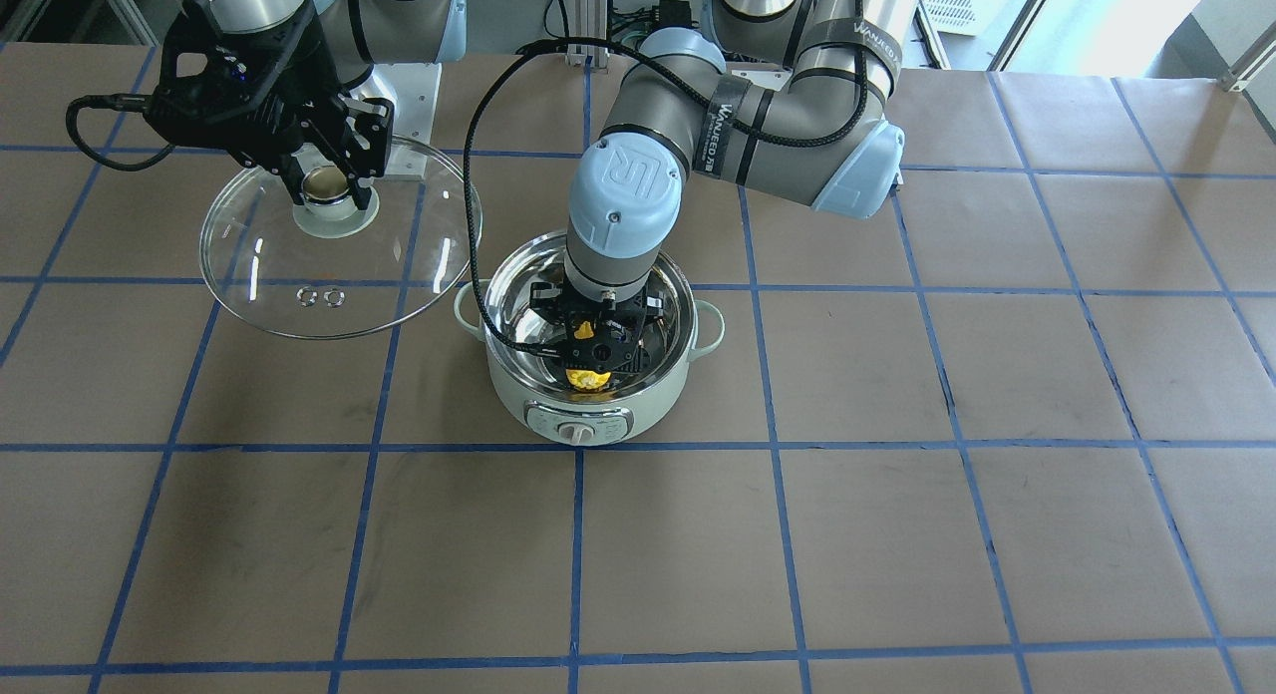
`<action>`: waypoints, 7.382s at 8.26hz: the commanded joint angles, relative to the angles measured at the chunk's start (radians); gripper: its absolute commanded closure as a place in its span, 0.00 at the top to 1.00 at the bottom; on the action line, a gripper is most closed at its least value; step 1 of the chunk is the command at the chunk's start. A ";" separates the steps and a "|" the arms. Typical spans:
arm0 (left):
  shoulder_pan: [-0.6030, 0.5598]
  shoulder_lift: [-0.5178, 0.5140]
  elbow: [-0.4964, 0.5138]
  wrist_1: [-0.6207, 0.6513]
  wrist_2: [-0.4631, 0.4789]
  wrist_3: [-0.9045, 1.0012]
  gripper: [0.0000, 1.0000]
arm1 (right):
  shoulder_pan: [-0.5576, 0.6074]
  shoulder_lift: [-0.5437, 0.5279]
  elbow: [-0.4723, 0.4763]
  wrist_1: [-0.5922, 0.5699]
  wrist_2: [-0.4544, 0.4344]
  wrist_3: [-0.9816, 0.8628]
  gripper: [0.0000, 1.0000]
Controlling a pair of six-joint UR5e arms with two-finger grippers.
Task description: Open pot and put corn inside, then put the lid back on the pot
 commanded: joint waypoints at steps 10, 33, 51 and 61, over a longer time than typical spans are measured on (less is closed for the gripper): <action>0.128 0.075 0.120 -0.264 0.174 0.080 1.00 | 0.010 0.002 0.005 -0.001 -0.002 0.002 0.26; 0.346 0.247 0.163 -0.251 0.231 0.248 1.00 | 0.382 0.307 0.032 -0.259 0.055 0.372 0.22; 0.346 0.237 0.161 -0.220 0.231 0.241 1.00 | 0.388 0.314 0.043 -0.271 0.041 0.368 0.22; 0.340 0.248 0.154 -0.206 0.231 0.246 1.00 | 0.388 0.314 0.044 -0.287 0.040 0.359 0.22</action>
